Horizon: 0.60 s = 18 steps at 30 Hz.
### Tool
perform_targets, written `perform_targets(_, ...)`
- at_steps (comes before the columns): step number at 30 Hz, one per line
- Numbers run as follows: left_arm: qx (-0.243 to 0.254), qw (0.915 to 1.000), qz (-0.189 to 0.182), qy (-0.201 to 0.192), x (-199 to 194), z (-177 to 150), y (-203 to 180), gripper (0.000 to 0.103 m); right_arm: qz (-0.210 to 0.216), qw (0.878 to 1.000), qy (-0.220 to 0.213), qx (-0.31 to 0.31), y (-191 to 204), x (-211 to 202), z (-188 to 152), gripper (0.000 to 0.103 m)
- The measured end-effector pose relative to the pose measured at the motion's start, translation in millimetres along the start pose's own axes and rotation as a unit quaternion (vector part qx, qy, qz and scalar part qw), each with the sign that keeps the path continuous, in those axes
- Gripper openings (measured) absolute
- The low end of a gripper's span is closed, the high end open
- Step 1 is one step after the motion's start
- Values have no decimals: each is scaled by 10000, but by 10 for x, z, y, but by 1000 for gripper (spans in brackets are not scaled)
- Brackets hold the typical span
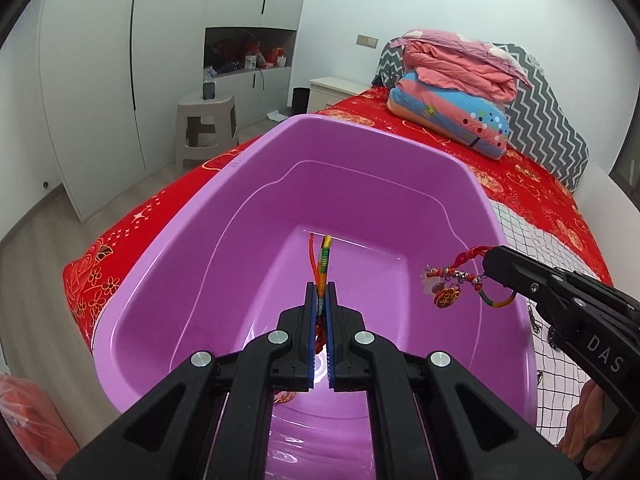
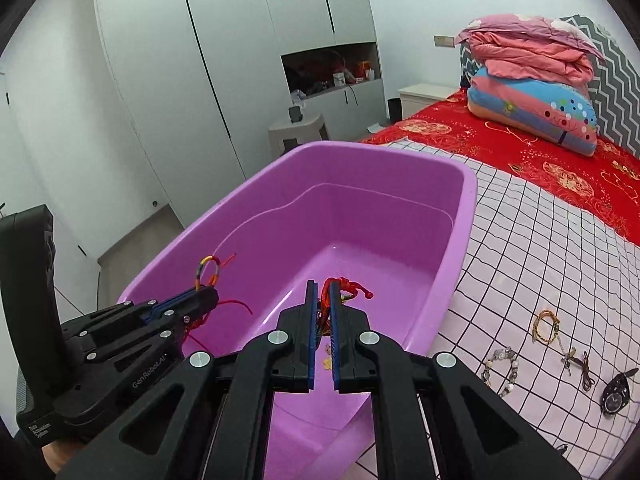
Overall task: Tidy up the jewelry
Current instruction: 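Carry both bracelets over the purple tub and open both tools to drop them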
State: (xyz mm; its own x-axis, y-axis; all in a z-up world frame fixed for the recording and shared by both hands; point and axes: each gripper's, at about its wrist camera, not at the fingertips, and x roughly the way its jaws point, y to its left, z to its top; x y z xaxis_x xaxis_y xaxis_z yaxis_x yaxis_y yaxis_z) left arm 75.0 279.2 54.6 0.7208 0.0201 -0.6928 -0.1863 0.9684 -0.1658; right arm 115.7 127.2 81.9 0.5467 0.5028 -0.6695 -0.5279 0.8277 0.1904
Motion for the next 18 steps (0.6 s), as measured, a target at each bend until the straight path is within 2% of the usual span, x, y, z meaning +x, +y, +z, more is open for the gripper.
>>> perform_targets(18, -126, 9990, 294, 305, 204, 22, 60, 5, -100, 9993, 370, -53, -46, 284, 6, 6)
